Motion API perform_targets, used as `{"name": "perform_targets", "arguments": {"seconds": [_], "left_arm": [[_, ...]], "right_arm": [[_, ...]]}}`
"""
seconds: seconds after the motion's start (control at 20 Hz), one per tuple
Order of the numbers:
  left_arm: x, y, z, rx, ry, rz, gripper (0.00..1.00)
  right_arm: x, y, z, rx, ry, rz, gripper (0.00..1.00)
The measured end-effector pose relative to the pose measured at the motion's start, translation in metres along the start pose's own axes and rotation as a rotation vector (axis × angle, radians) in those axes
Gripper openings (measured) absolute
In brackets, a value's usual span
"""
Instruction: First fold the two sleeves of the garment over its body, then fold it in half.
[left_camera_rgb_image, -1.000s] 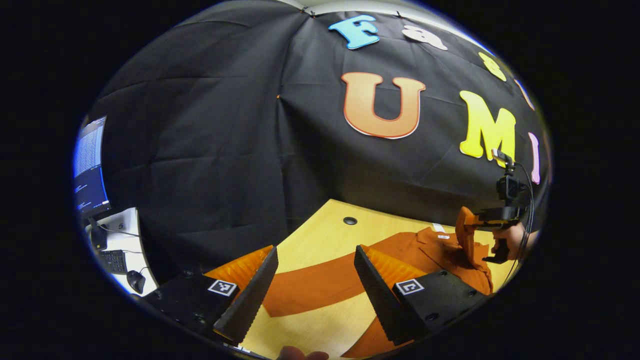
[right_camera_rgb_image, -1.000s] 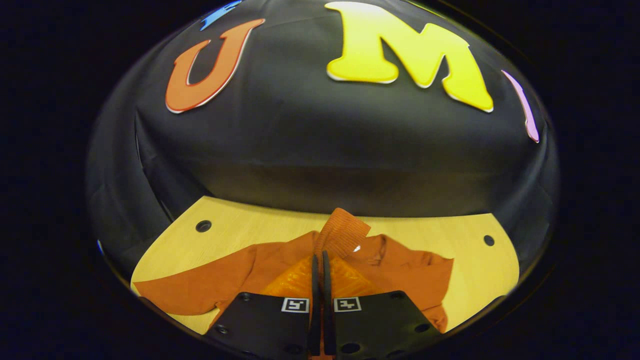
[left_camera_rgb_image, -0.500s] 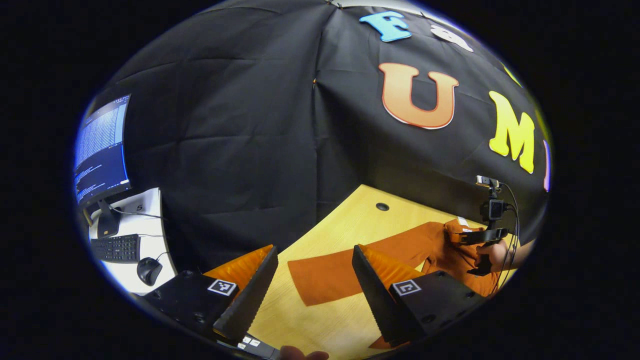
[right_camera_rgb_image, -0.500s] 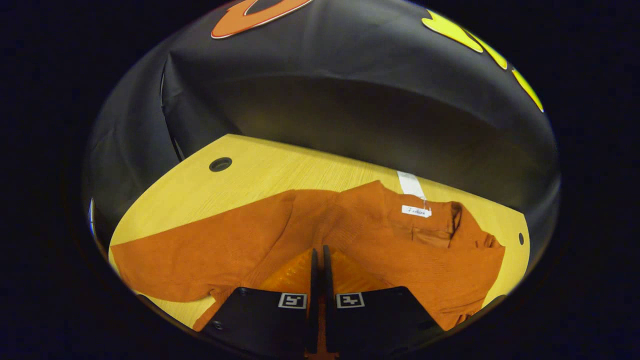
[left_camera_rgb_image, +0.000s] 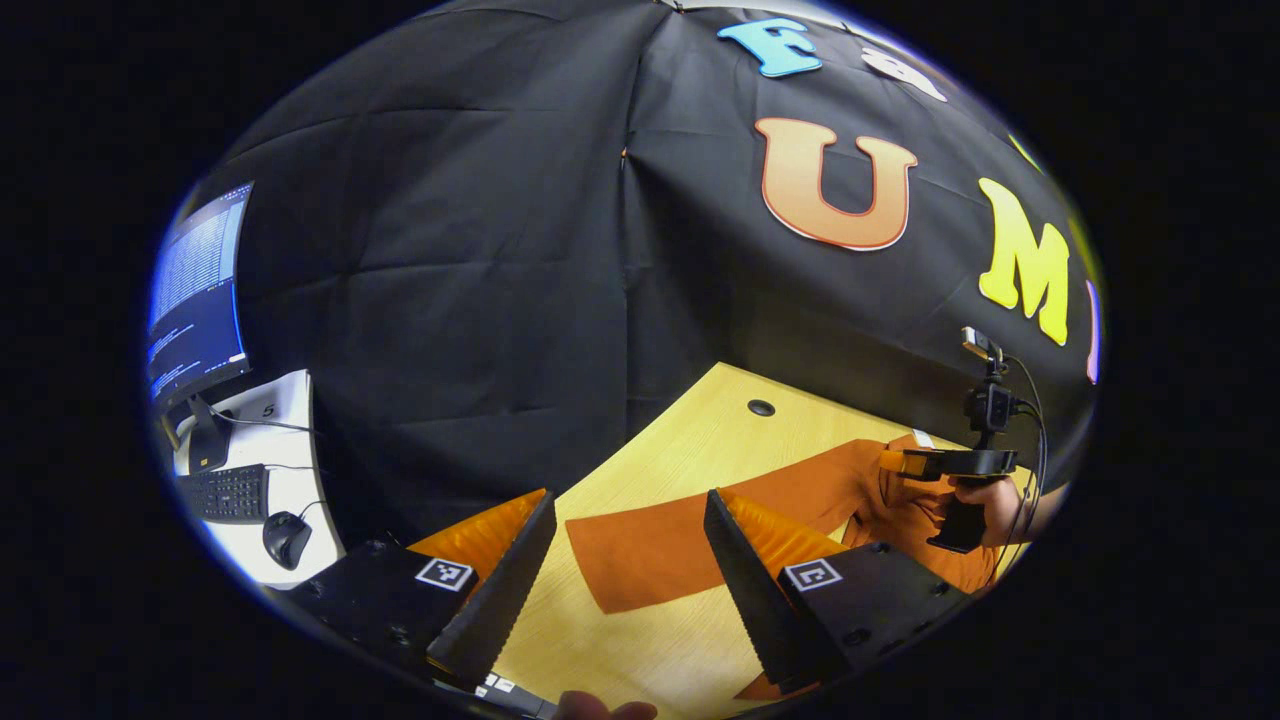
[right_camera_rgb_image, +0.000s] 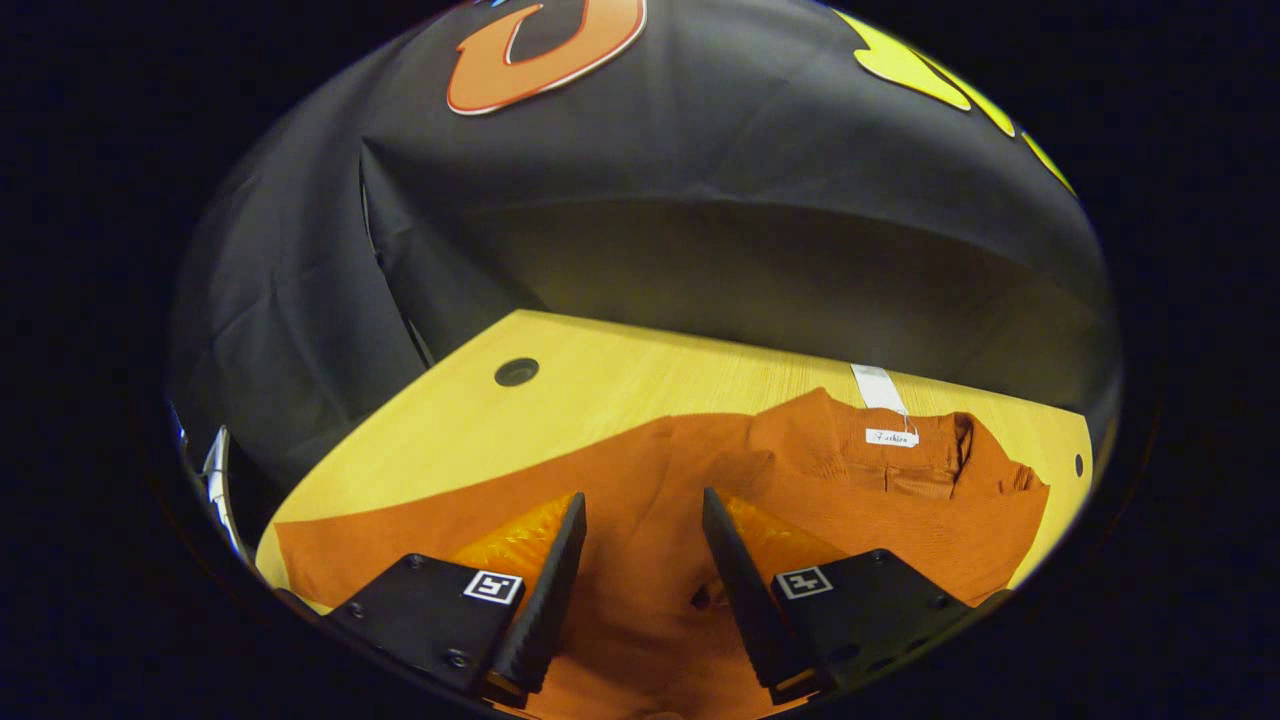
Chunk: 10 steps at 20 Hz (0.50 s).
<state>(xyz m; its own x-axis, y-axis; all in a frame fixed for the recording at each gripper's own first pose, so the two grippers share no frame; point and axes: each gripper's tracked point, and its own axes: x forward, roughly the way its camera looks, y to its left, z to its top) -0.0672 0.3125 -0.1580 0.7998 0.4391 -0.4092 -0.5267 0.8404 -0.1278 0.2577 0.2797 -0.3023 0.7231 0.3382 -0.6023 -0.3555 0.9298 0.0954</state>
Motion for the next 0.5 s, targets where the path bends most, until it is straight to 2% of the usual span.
{"name": "perform_targets", "arguments": {"seconds": [0.1,0.3,0.4,0.45,0.5], "left_arm": [[0.005,0.001,0.000,0.011,-0.008,0.002,0.97],[0.011,0.004,-0.003,0.014,-0.007,0.008,0.97],[0.014,0.003,-0.007,0.010,-0.001,0.006,0.97],[0.015,0.004,-0.009,0.006,0.006,0.005,0.97],[0.017,0.004,-0.013,0.003,0.014,0.007,0.97]], "right_arm": [[-0.015,0.001,0.007,0.007,-0.014,0.007,0.81],[-0.061,-0.003,0.027,-0.026,-0.080,0.019,0.82],[-0.089,-0.006,0.035,-0.056,-0.115,0.018,0.87],[-0.102,-0.007,0.038,-0.067,-0.133,0.022,0.87],[-0.115,-0.007,0.041,-0.076,-0.148,0.030,0.92]]}}
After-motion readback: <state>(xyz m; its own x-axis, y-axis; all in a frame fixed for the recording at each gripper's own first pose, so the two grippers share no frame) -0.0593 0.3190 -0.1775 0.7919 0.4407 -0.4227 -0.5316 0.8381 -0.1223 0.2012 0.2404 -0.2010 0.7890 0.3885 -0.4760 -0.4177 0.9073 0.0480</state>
